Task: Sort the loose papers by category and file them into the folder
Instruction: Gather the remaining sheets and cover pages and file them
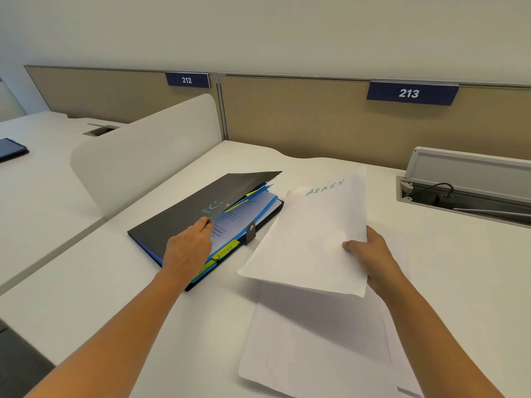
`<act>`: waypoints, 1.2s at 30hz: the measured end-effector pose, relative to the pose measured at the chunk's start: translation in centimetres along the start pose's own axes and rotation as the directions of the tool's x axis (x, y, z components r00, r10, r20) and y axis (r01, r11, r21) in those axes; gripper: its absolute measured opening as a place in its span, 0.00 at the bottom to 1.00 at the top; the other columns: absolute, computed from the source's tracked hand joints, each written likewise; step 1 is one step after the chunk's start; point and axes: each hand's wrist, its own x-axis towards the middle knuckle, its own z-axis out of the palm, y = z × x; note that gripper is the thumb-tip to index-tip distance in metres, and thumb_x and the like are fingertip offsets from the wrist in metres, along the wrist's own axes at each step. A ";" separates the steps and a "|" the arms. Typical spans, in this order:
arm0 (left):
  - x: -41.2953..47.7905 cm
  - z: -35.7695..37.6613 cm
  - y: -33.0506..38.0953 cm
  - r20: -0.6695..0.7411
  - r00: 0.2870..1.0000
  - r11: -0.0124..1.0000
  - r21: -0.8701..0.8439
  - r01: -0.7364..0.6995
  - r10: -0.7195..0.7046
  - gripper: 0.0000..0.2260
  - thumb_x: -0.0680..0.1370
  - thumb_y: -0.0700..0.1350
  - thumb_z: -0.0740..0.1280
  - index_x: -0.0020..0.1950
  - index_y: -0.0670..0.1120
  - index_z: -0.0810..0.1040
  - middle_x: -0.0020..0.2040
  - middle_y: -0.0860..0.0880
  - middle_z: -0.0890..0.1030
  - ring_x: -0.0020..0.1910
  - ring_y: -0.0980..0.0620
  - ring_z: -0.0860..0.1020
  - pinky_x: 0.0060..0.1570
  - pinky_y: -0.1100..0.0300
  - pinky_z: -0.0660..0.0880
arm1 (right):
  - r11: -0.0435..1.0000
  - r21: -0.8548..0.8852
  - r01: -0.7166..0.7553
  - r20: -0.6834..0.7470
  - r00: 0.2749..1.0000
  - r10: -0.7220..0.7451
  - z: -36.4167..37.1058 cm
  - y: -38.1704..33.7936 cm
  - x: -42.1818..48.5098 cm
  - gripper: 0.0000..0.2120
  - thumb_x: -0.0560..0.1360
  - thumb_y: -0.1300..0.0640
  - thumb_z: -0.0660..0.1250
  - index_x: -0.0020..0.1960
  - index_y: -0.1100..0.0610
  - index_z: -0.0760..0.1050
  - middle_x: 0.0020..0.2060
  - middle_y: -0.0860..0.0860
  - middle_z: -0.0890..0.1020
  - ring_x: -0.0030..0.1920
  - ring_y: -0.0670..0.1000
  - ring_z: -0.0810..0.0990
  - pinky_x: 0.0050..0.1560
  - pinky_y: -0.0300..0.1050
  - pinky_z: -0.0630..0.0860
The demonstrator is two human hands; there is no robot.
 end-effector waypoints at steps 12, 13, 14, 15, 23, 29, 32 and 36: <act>0.9 -0.9 -1.3 0.013 1.000 0.991 -0.134 -0.017 0.019 0.22 0.79 0.37 0.60 0.72 0.46 0.65 0.69 0.49 0.70 0.52 0.46 0.79 0.47 0.57 0.77 | 0.979 -0.059 -0.193 0.082 0.977 0.198 -0.7 -2.1 -0.6 0.04 0.74 0.68 0.63 0.44 0.61 0.73 0.34 0.52 0.76 0.30 0.50 0.76 0.17 0.29 0.65; 1.1 -1.1 -1.4 0.008 1.000 0.991 -0.135 -0.016 0.017 0.22 0.79 0.36 0.58 0.72 0.47 0.65 0.69 0.49 0.70 0.54 0.46 0.79 0.48 0.58 0.76 | 0.974 -0.114 -0.197 0.107 0.972 0.209 -0.6 -2.3 -0.5 0.06 0.74 0.68 0.63 0.40 0.59 0.73 0.34 0.52 0.75 0.31 0.50 0.74 0.16 0.28 0.64; 1.3 -1.3 -1.5 0.007 1.000 0.991 -0.132 -0.013 0.014 0.22 0.79 0.35 0.57 0.72 0.47 0.64 0.69 0.50 0.70 0.56 0.47 0.78 0.49 0.58 0.76 | 0.966 -0.165 -0.199 0.133 0.966 0.222 -0.4 -2.6 -0.5 0.08 0.74 0.68 0.63 0.38 0.58 0.72 0.34 0.52 0.75 0.32 0.50 0.73 0.16 0.28 0.64; 1.5 -1.4 -1.5 0.007 1.000 0.992 -0.129 -0.012 0.013 0.22 0.79 0.34 0.56 0.72 0.48 0.64 0.70 0.50 0.70 0.57 0.48 0.77 0.51 0.59 0.75 | 0.960 -0.198 -0.196 0.159 0.960 0.229 -0.2 -2.7 -0.4 0.09 0.75 0.67 0.63 0.37 0.58 0.72 0.34 0.52 0.75 0.32 0.50 0.73 0.16 0.28 0.64; 2.0 -2.0 -1.9 0.067 0.996 0.983 -0.180 -0.045 0.058 0.22 0.79 0.35 0.57 0.72 0.47 0.64 0.72 0.48 0.67 0.67 0.49 0.71 0.62 0.56 0.69 | 0.984 -0.016 -0.179 0.194 0.964 0.179 3.7 -3.6 -1.1 0.09 0.74 0.72 0.59 0.50 0.63 0.73 0.39 0.58 0.77 0.34 0.53 0.75 0.22 0.32 0.72; 1.7 -2.4 -1.9 0.094 0.993 0.983 -0.174 -0.049 0.066 0.21 0.80 0.37 0.56 0.72 0.49 0.65 0.72 0.49 0.67 0.65 0.49 0.72 0.58 0.58 0.72 | 0.984 -0.179 0.015 0.002 1.000 -0.014 7.0 -3.1 0.2 0.19 0.74 0.68 0.56 0.63 0.60 0.69 0.57 0.57 0.77 0.52 0.59 0.75 0.49 0.49 0.75; 1.6 -2.5 -1.6 0.122 0.990 0.991 -0.125 -0.051 0.066 0.20 0.80 0.37 0.54 0.71 0.50 0.66 0.72 0.51 0.66 0.63 0.49 0.73 0.55 0.59 0.73 | 0.951 -0.303 0.065 -0.088 0.992 -0.096 7.5 -3.3 0.5 0.19 0.75 0.66 0.56 0.66 0.59 0.67 0.60 0.56 0.75 0.56 0.60 0.75 0.56 0.52 0.74; 1.5 -2.7 -1.1 0.127 0.989 0.989 -0.132 -0.063 0.080 0.19 0.80 0.37 0.57 0.70 0.47 0.68 0.70 0.49 0.69 0.63 0.47 0.74 0.57 0.58 0.72 | 0.973 -0.222 0.063 -0.129 0.987 -0.093 8.7 -3.4 0.6 0.19 0.74 0.66 0.55 0.65 0.58 0.67 0.60 0.56 0.75 0.56 0.59 0.74 0.58 0.54 0.74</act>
